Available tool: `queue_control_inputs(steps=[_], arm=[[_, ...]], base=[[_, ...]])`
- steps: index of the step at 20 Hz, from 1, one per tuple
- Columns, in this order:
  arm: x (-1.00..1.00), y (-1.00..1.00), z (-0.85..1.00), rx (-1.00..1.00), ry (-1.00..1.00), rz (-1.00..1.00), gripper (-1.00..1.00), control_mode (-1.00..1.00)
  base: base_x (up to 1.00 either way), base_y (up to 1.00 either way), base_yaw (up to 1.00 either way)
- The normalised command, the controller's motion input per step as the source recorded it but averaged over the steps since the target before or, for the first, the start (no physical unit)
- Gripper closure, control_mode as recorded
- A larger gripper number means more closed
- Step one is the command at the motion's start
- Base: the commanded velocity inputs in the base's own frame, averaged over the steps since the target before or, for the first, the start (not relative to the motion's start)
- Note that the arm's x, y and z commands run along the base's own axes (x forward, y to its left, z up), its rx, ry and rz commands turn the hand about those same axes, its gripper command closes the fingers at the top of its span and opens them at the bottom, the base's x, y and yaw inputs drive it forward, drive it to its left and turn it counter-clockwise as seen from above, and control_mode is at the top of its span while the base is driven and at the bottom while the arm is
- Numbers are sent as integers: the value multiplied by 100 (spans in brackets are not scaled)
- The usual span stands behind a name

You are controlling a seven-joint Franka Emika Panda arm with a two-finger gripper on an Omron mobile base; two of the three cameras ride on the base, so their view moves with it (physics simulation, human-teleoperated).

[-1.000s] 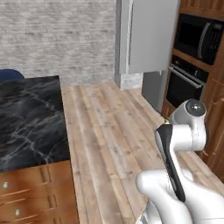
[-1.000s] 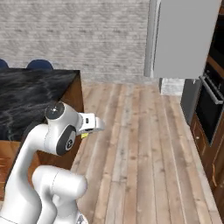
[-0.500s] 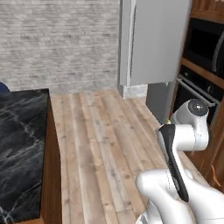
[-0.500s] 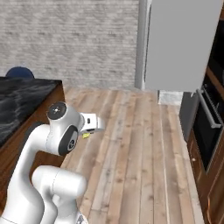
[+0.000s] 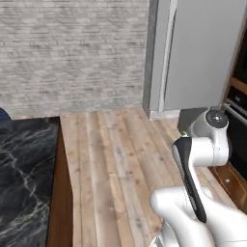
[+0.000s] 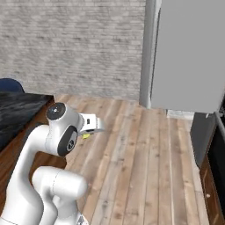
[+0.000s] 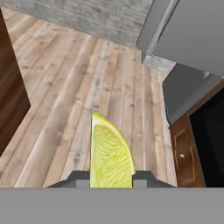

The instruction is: Place the eggplant and lemon wedge inside the fridge drawer. Close the drawer after placing the vegetables.

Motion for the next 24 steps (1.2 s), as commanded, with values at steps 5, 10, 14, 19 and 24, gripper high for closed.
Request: queue_control_inputs(steps=[5, 10, 14, 19, 24], arm=[[0, 0, 0, 0, 0, 0, 100, 100], [0, 0, 0, 0, 0, 0, 100, 100], [0, 0, 0, 0, 0, 0, 100, 100], [0, 0, 0, 0, 0, 0, 100, 100], [0, 0, 0, 0, 0, 0, 100, 100]], base=[[100, 18, 10], [100, 55, 3], [100, 66, 0], [100, 59, -4], [100, 63, -31]])
